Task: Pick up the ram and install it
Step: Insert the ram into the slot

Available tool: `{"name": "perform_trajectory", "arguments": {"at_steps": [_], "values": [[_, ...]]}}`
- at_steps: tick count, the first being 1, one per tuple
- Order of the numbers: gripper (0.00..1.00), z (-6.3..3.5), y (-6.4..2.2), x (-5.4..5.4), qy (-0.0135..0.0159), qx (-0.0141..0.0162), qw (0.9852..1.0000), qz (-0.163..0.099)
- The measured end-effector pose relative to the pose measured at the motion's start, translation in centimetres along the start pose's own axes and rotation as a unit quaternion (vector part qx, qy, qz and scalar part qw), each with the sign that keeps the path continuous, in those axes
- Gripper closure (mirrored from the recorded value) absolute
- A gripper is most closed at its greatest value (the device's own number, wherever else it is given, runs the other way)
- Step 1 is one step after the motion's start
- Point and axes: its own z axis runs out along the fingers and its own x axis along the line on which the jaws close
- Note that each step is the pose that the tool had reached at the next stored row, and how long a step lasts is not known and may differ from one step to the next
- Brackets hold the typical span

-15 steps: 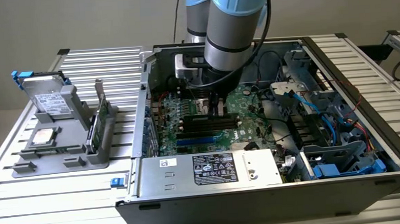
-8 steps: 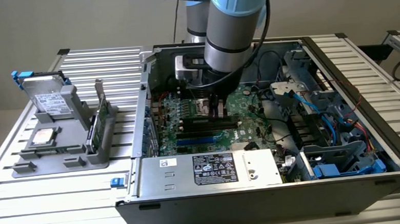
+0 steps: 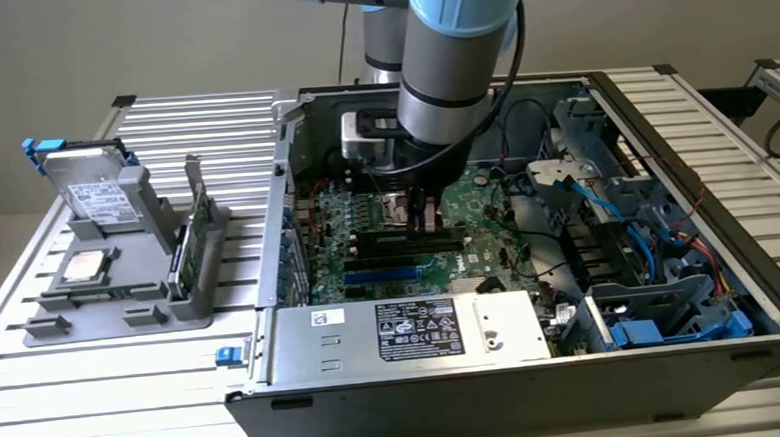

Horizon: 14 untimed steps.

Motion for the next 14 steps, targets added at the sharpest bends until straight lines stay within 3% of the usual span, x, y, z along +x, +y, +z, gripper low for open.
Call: {"name": "perform_trajectory", "arguments": {"at_steps": [14], "values": [[0.87,0.25,0.08,0.0,-0.0002,0.0027,1.0,0.0]]}}
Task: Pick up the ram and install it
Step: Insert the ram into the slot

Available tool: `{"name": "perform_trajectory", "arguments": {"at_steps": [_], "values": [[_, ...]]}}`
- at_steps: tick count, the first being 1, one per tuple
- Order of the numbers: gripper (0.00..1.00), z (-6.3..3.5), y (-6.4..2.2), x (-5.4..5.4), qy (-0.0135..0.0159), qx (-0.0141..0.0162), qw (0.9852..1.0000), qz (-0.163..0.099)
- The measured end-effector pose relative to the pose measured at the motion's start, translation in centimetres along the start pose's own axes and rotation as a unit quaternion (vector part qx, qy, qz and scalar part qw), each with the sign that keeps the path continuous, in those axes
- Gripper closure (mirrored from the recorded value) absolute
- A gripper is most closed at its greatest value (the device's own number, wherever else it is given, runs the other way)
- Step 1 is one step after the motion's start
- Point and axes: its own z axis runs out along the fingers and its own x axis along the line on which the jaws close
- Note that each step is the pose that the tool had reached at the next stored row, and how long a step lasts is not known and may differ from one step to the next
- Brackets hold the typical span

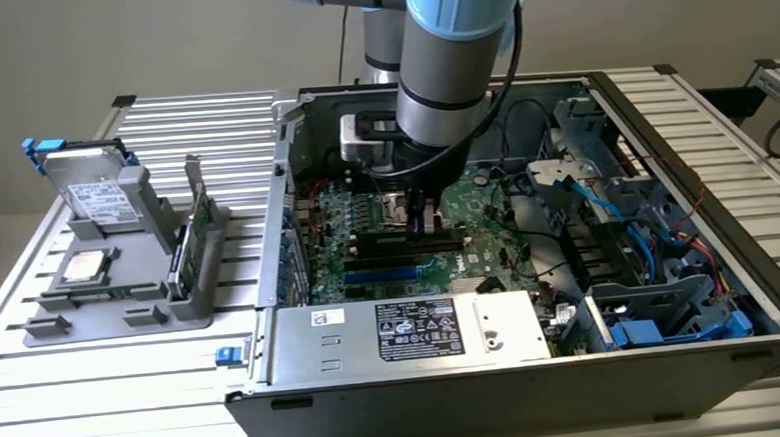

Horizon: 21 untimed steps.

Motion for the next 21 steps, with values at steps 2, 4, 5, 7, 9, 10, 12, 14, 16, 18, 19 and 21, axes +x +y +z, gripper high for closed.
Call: {"name": "perform_trajectory", "arguments": {"at_steps": [2,4,5,7,9,10,12,14,16,18,19,21], "values": [[0.87,0.02,0.03,-0.02,-0.0001,0.0003,1.0,0.0],[0.87,0.03,0.05,-0.03,-0.0001,0.0007,1.0,0.0],[0.87,0.03,0.06,-0.03,0.0,0.0009,1.0,0.0],[0.87,0.06,0.06,-0.03,0.0,0.0013,1.0,0.0],[0.87,0.1,0.07,-0.03,-0.0001,0.0016,1.0,0.0],[0.87,0.12,0.07,-0.03,-0.0001,0.0018,1.0,0.0],[0.87,0.16,0.1,-0.02,-0.0001,0.0021,1.0,-0.001],[0.87,0.17,0.1,-0.02,-0.0001,0.0021,1.0,-0.001],[0.87,0.24,0.1,-0.02,-0.0002,0.0021,1.0,-0.001],[0.87,0.31,0.09,-0.01,0.0,0.0021,1.0,-0.002],[0.87,0.32,0.09,-0.01,0.0001,0.0021,1.0,-0.002],[0.87,0.33,0.1,-0.01,0.0001,0.0021,1.0,-0.002]]}}
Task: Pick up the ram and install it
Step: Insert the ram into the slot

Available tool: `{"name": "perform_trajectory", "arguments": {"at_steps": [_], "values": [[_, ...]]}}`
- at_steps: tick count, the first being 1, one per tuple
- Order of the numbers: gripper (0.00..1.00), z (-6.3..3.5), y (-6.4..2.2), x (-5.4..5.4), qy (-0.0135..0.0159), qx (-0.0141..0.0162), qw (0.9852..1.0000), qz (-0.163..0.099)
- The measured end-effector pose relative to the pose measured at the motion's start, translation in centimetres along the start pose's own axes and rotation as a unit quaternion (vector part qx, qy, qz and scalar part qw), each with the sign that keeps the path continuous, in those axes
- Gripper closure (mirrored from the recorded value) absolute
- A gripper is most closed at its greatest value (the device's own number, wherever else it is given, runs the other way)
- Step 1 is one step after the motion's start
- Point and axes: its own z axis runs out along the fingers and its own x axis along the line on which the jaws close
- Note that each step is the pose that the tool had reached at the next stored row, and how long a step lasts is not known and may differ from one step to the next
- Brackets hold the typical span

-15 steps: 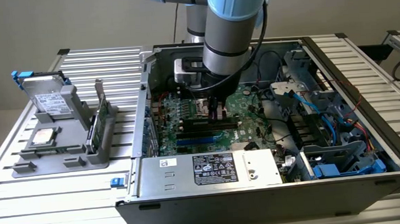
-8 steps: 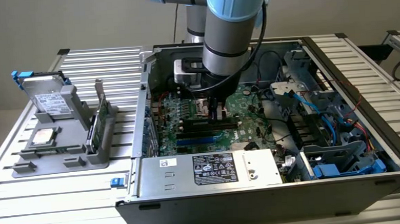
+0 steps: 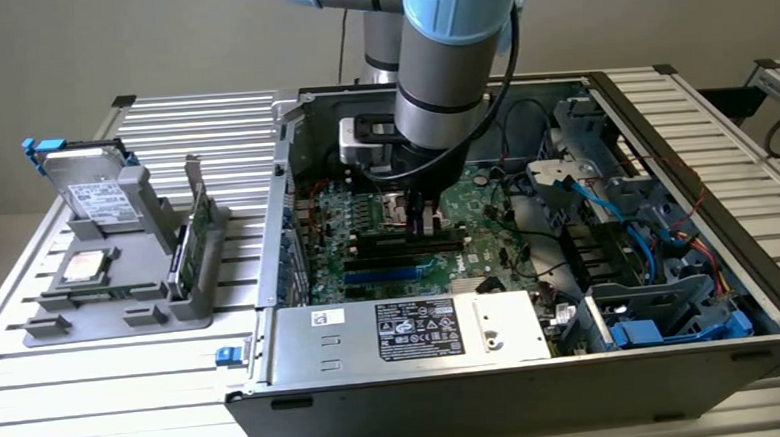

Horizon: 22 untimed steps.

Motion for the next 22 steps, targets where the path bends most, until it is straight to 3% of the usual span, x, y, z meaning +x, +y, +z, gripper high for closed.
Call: {"name": "perform_trajectory", "arguments": {"at_steps": [22], "values": [[0.87,0.25,0.13,0.02,-0.0001,0.0,1.0,-0.001]]}}
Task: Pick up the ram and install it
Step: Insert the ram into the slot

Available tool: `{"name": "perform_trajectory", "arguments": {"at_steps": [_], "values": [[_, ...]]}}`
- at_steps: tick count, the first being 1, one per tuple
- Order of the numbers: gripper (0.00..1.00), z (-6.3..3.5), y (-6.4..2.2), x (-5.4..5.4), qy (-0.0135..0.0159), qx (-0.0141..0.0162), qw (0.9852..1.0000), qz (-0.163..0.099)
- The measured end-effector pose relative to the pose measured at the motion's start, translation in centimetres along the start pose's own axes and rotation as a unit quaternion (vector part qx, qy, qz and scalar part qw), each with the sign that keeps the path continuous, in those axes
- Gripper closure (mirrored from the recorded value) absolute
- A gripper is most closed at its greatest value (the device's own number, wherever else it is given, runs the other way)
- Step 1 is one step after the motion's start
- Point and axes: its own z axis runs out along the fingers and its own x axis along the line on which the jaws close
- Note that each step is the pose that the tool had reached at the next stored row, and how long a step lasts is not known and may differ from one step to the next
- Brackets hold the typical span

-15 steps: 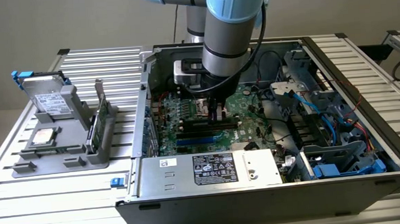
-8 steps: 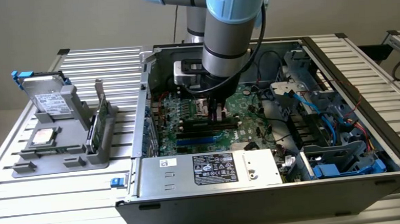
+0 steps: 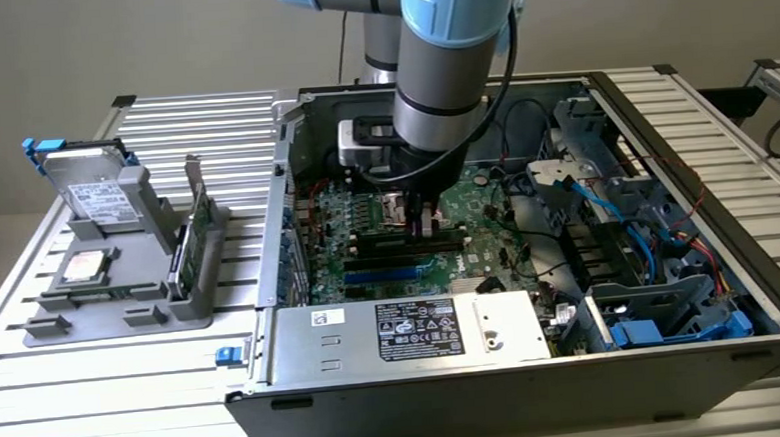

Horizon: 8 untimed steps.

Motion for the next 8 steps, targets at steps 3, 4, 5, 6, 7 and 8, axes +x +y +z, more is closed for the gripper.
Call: {"name": "perform_trajectory", "arguments": {"at_steps": [3,4,5,6,7,8], "values": [[0.87,0.05,0.01,0.01,0.0001,0.0,1.0,0.0],[0.87,0.07,0.01,0.01,0.0001,0.0,1.0,0.0],[0.87,0.08,0.01,0.01,0.0001,0.0,1.0,0.0],[0.87,0.11,0.01,0.01,0.0001,0.0,1.0,0.0],[0.87,0.14,0.0,0.02,0.0,0.0,1.0,0.0],[0.87,0.17,0.0,0.02,0.0001,0.0,1.0,0.0]]}}
